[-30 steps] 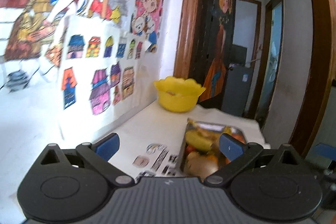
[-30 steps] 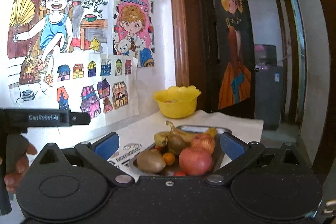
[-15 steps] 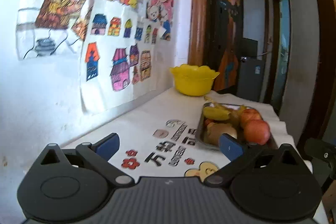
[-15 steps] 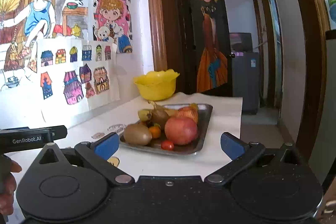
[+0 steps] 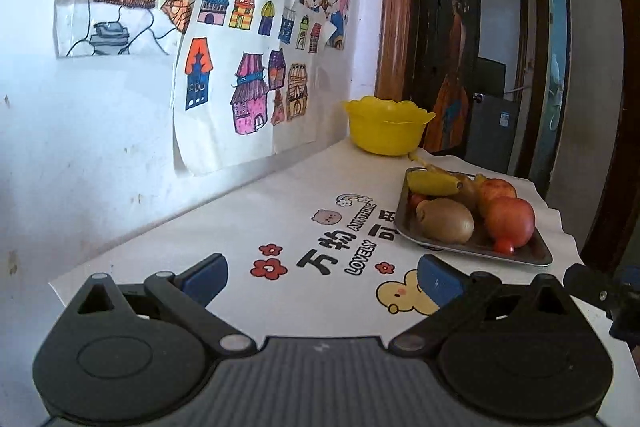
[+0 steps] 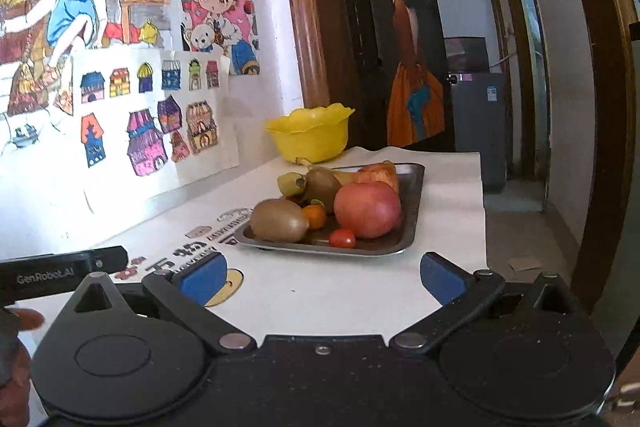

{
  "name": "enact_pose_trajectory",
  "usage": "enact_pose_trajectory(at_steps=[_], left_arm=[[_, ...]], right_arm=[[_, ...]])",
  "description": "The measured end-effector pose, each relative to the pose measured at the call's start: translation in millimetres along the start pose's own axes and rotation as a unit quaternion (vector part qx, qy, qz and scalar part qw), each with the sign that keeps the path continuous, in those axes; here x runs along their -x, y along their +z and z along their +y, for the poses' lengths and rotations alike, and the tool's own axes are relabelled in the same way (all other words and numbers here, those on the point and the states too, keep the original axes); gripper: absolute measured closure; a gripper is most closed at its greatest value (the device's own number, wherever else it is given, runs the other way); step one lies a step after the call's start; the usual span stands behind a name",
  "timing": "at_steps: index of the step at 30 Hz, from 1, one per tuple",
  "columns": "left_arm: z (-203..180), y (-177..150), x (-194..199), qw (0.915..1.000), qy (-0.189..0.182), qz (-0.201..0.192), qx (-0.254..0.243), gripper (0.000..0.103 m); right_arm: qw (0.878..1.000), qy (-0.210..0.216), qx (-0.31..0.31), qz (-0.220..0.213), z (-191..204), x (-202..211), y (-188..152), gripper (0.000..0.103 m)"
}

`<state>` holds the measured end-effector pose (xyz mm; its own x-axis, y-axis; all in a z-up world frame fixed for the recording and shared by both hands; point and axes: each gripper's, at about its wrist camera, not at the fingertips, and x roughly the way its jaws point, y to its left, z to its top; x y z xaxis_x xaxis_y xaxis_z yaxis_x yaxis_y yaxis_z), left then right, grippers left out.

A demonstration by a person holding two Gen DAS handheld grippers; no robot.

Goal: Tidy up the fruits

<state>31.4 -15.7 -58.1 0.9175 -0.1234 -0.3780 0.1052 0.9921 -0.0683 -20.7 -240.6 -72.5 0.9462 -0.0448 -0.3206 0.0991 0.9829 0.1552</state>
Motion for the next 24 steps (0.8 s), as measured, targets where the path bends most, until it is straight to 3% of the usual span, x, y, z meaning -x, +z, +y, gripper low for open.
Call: enact_pose_trajectory(at_steps=[24], left_arm=[[3.0, -6.2, 1.3, 1.0000, 0.004, 0.002, 0.008, 0.001]], right_arm=[[1.000, -0.004, 0.010, 0.002, 0.8, -3.0, -4.7, 0.001]])
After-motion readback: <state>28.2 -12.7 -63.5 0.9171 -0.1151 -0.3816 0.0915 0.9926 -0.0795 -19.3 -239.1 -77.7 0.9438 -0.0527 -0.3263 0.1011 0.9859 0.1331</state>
